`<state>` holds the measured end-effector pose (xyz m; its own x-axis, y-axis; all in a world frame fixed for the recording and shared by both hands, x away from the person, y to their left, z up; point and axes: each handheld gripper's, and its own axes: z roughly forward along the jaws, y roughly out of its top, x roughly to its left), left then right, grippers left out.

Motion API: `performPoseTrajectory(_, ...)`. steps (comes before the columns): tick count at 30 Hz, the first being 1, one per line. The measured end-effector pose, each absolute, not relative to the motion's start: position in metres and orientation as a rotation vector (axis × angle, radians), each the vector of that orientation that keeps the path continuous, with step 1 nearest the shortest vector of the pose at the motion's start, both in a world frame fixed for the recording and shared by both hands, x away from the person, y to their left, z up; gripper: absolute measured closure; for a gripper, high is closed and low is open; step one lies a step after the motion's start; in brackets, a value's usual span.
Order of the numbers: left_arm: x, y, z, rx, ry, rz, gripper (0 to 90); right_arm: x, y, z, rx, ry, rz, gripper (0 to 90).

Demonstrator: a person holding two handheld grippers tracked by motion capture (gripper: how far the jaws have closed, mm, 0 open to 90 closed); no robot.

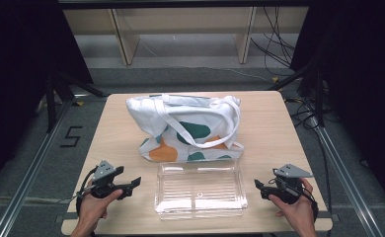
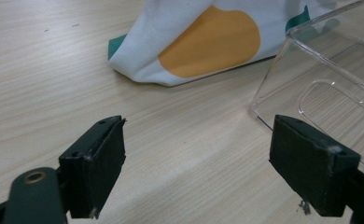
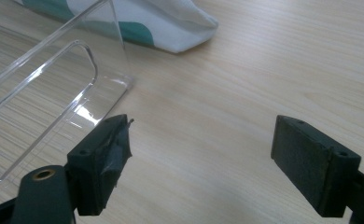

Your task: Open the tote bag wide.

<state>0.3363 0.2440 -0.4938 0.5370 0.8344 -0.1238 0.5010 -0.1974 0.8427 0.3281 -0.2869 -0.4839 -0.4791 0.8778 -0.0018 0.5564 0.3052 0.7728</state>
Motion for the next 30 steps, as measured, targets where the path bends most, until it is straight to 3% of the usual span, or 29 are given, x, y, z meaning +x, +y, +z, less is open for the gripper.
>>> performPoseTrajectory(17,0.339,0.245,-0.496,1.871,1.135,0.460,20.8,0.344,-0.292,-0.460,1.252,2.097,1.102,23.4)
performPoseTrajectory(30,0.339,0.248,-0.495,1.873,1.123,0.458,20.4,0.376,-0.265,-0.379,1.116,2.027,1.265,31.5)
